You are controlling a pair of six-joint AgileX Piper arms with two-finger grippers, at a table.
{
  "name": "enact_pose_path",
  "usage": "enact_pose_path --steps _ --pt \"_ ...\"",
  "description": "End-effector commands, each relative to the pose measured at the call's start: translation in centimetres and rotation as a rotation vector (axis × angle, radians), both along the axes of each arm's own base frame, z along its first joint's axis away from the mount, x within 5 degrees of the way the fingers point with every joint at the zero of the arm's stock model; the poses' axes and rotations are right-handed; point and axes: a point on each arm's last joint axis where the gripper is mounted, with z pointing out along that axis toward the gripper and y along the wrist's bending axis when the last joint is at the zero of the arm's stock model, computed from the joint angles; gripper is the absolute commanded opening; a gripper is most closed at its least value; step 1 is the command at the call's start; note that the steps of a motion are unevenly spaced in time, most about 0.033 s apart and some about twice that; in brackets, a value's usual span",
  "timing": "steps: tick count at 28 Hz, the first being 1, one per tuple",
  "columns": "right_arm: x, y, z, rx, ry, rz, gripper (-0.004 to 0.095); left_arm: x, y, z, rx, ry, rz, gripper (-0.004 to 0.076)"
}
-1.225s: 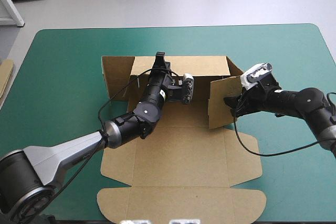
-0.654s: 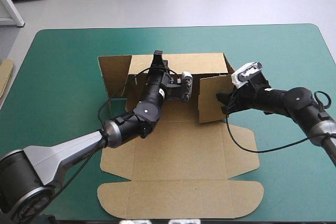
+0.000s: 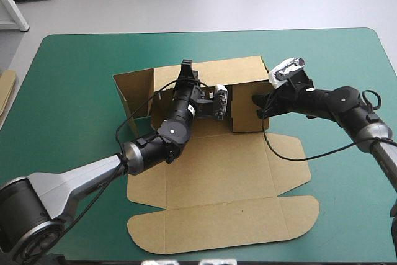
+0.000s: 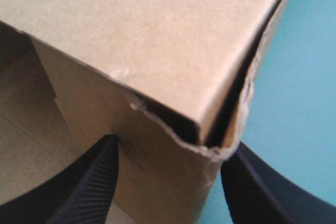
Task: Fold the box
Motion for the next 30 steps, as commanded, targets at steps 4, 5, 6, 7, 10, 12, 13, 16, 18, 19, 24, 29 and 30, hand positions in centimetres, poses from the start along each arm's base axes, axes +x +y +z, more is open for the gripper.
enact_pose_path --steps 4,5,6,7,10,12,13,16,18,19,24,29,30 --pt "0.8 1.5 2.0 -0.010 -0.069 0.020 0.0530 -0.5 0.3 3.2 -0.047 -0.085 -0.009 -0.0008" --pt "0.8 1.7 2.0 -0.010 -0.075 0.020 0.0527 -0.5 0.3 3.2 -0.047 -0.085 -0.009 -0.0008" --pt "0.8 2.0 2.1 -0.011 -0.081 0.021 0.0516 -0.5 0.3 3.2 -0.047 -0.085 -0.009 -0.0008" --pt "0.8 2.1 2.1 -0.012 -0.085 0.021 0.0494 -0.5 0.3 3.2 -0.047 -0.085 -0.009 -0.0008" --pt "0.8 2.4 2.2 -0.015 -0.099 0.021 0.0389 -0.5 0.3 3.2 -0.047 -0.084 -0.010 -0.0008" --pt "0.7 2.5 2.2 -0.021 -0.104 0.028 0.0300 -0.5 0.3 3.2 -0.047 -0.084 -0.010 -0.0008" --pt "0.7 2.6 2.2 -0.025 -0.108 0.034 0.0249 -0.5 0.3 3.2 -0.047 -0.084 -0.010 -0.0008" --pt "0.6 2.8 2.1 -0.032 -0.111 0.048 0.0098 -0.5 0.3 3.2 -0.047 -0.084 -0.010 -0.0008" --pt "0.6 2.8 2.2 -0.033 -0.114 0.055 0.0016 -0.5 0.3 3.2 -0.048 -0.083 -0.013 -0.0008" --pt "0.6 2.9 2.1 -0.036 -0.115 0.060 -0.0020 -0.5 0.3 3.2 -0.048 -0.083 -0.013 -0.0008" --pt "0.5 2.9 2.1 -0.036 -0.109 0.070 -0.0017 -0.5 0.2 3.2 -0.048 -0.081 -0.018 -0.0008" --pt "0.5 3.0 2.2 -0.022 -0.106 0.065 -0.0017 -0.9 0.4 3.9 -0.123 -0.073 -0.030 0.0031" --pt "0.5 3.0 2.2 -0.022 -0.106 0.065 -0.0018 -1.1 0.4 4.3 -0.142 -0.071 -0.040 0.0057"
